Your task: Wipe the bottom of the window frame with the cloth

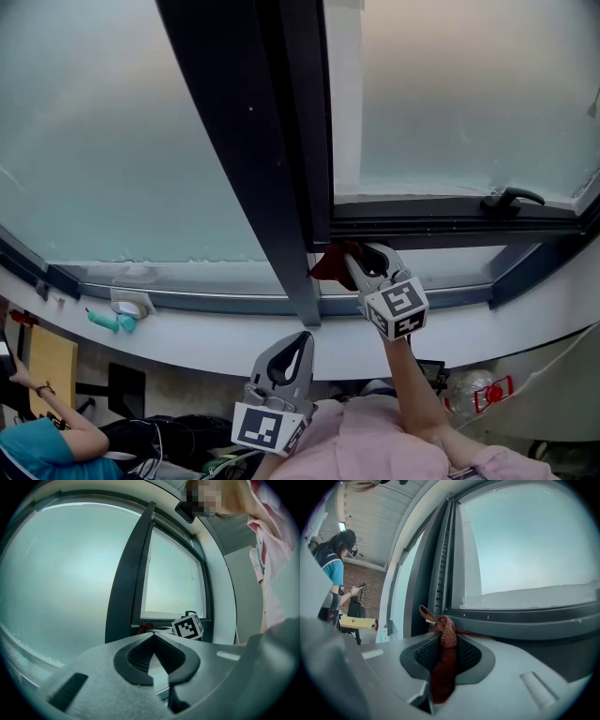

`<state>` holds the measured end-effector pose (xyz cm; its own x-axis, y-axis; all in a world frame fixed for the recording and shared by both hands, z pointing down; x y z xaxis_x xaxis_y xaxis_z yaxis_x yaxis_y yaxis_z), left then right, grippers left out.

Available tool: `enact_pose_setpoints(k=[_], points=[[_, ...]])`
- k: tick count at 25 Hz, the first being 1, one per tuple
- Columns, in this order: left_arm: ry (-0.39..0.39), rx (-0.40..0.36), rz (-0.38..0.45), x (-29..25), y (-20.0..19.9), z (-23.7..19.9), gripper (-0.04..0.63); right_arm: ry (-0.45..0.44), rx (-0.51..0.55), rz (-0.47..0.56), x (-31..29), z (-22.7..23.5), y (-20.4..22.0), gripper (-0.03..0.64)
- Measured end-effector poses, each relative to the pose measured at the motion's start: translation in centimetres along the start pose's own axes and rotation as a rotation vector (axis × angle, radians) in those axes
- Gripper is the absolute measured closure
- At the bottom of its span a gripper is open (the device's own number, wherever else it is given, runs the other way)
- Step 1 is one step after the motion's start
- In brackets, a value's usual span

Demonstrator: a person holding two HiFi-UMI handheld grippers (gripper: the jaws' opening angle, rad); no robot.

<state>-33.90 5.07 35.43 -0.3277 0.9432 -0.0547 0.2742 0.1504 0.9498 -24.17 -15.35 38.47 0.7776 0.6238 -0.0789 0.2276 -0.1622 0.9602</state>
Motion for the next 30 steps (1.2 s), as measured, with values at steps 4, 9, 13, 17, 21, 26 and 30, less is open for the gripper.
enact_pose_setpoints(k=[4,9,13,17,21,26,30], points=[[0.003,0.001,0.003,-0.2,0.1,0.2,0.598,0.021,0.0,-0.004,0.7,0.7,0.3,0.543],[0.011,0.002,-0.004,-0.6,0.4,0.7,0.598,0.045,-0.009,-0.004,1.6,1.7,0.8,0.543],[0.013,0.004,-0.007,-0.9,0.5,1.2,0.598,0.062,-0.012,-0.002,2.3,2.4,0.9,0.543],[0.017,0.002,-0.004,-1.2,0.5,1.7,0.598,0.074,-0.015,-0.006,3.1,3.1,1.2,0.543],[0.031,-0.002,-0.009,-1.9,0.7,2.4,0.598,0.092,-0.018,-0.006,3.9,4.0,1.5,0.543],[0.051,-0.003,-0.013,-2.8,0.8,3.8,0.598,0.098,-0.028,-0.011,5.1,5.2,2.0,0.542],[0.048,0.0,-0.01,-3.4,0.8,4.5,0.598,0.093,-0.021,-0.013,5.6,5.9,2.1,0.543]])
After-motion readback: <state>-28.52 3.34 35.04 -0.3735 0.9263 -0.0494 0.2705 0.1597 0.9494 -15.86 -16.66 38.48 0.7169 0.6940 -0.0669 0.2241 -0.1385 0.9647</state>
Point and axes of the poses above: the fingertips, and each gripper's own axes: x backward along the fingers, z to its right, y out of its underside, the point moved 6 cm from there along x, backward along the fingers, and after that the axes turned 13 degrees about x, right-handed, at the moved point
